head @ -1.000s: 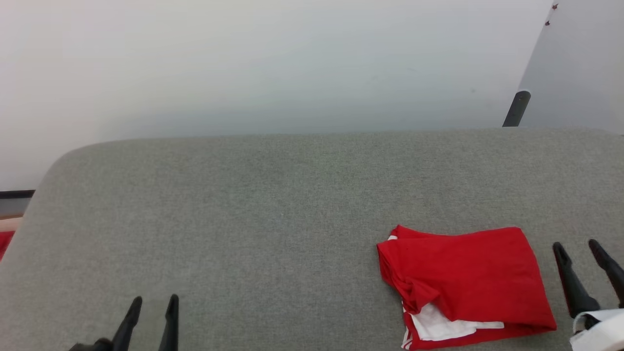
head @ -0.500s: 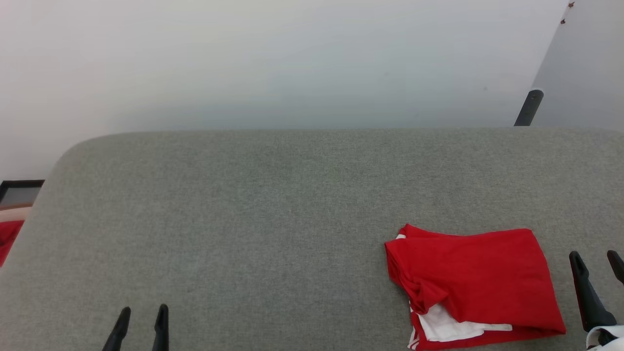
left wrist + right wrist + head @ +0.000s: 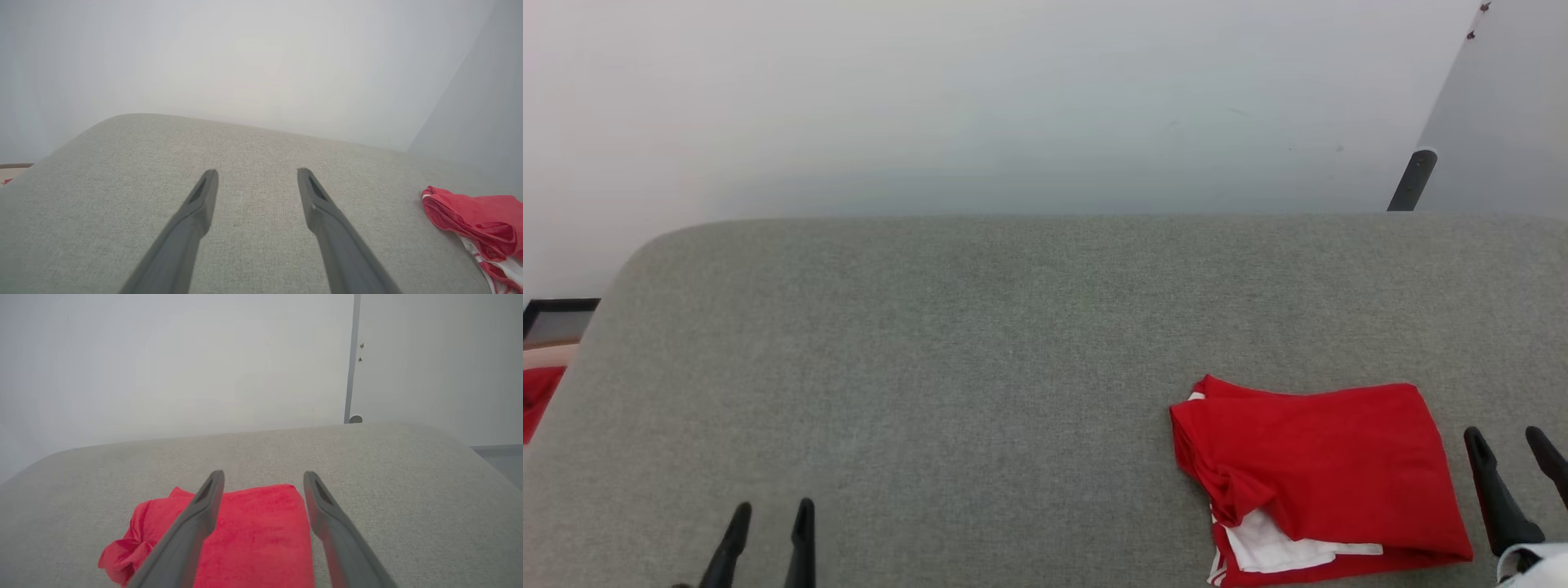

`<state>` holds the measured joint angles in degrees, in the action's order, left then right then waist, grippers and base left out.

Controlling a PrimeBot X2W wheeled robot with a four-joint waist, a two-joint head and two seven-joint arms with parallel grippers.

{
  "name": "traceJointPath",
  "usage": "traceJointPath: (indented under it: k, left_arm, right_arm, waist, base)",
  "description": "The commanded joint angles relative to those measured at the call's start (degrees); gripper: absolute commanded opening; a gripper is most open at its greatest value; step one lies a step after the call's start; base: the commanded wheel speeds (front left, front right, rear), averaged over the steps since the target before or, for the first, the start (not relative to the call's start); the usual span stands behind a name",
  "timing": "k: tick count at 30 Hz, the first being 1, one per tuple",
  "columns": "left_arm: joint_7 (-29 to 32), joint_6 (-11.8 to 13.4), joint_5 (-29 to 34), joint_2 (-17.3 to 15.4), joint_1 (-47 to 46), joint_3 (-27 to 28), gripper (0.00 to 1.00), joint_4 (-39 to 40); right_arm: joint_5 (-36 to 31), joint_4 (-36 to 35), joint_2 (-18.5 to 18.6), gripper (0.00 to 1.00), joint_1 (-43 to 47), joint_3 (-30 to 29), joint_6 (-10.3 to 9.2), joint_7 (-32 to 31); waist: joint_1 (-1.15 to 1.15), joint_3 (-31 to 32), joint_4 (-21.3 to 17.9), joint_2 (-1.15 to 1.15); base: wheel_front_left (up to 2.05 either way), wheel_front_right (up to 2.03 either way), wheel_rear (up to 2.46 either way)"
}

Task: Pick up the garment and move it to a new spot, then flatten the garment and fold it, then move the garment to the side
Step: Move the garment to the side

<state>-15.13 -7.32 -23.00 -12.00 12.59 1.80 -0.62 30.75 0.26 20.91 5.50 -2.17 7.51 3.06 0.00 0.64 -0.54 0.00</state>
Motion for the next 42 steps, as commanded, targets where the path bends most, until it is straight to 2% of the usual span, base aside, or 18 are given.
traceJointPath:
  k: [1,3,11,14,19,27,31,32,33,34,35,42]
  left_arm:
    - [0.04,-0.25,0.28,0.24,-0.74,-0.29,1.00,-0.05]
    - [0.04,-0.25,0.10,0.42,-1.25,-0.65,1.00,-0.23]
    - [0.04,-0.25,-1.08,-0.01,-4.67,-3.44,1.00,-2.91]
    - [0.04,-0.25,-1.26,-0.31,-6.94,-4.83,1.00,-3.48]
    - [0.04,-0.25,-1.70,-0.72,-11.27,-6.72,1.00,-4.10]
    - [0.04,-0.25,-2.56,-1.82,-16.08,-9.38,1.00,-4.98]
    - [0.04,-0.25,-2.74,-1.93,-17.64,-9.88,1.00,-5.52]
    - [0.04,-0.25,-2.78,-1.96,-18.03,-10.05,1.00,-5.75]
    - [0.04,-0.25,-2.82,-2.03,-18.30,-10.18,1.00,-5.93]
    - [0.04,-0.25,-2.85,-2.14,-18.51,-10.25,1.00,-6.18]
    - [0.04,-0.25,-2.88,-2.26,-18.73,-10.39,1.00,-6.39]
    - [0.04,-0.25,-2.90,-3.81,-20.42,-11.33,1.00,-6.15]
  right_arm:
    - [0.44,0.60,0.51,1.00,-1.20,-0.20,-0.05,-1.50]
    - [0.54,2.62,1.48,1.00,-2.26,0.08,-0.05,-7.63]
    - [6.59,7.32,7.68,1.00,-10.10,2.53,-0.06,-41.14]
    - [7.39,7.65,9.05,1.00,-13.05,1.30,-0.05,-49.93]
    - [6.10,8.72,8.10,1.00,-17.85,-0.95,-0.05,-56.43]
    - [2.07,14.80,6.58,1.00,-22.05,0.59,-0.05,-58.67]
    - [2.30,17.22,5.33,1.00,-21.99,2.69,-0.05,-58.24]
    - [2.80,17.55,4.74,0.70,-22.03,3.14,-0.05,-57.88]
    - [3.29,17.75,4.16,0.33,-22.30,3.33,-0.04,-57.04]
    - [3.69,17.93,3.69,0.08,-22.65,3.31,-0.04,-55.87]
    - [3.91,18.18,3.51,0.00,-22.89,3.38,-0.04,-54.90]
    - [5.93,18.93,5.30,0.00,-24.84,1.53,-0.13,-48.29]
  waist:
    - [0.00,-0.06,-0.02,0.00]
    - [0.00,-0.24,-0.04,0.00]
    - [0.00,-2.34,0.61,0.00]
    - [0.00,-4.25,1.51,0.00]
    - [0.00,-8.63,2.96,0.00]
    - [0.00,-13.95,3.79,0.00]
    - [0.00,-15.02,3.71,0.00]
    - [0.00,-15.14,3.59,0.00]
    - [0.00,-15.22,3.35,0.00]
    - [0.00,-15.26,3.01,0.00]
    - [0.00,-15.27,2.59,0.00]
    - [0.00,-15.44,-2.58,0.00]
  base:
    - [0.00,0.00,0.00]
    - [0.00,0.00,0.00]
    - [0.00,0.00,0.00]
    - [0.00,0.00,0.00]
    - [0.00,0.00,0.00]
    - [0.00,0.00,0.00]
    - [0.00,0.00,0.00]
    - [0.00,0.00,0.00]
    - [0.00,0.00,0.00]
    - [0.00,0.00,0.00]
    - [0.00,0.00,0.00]
    - [0.00,0.00,0.00]
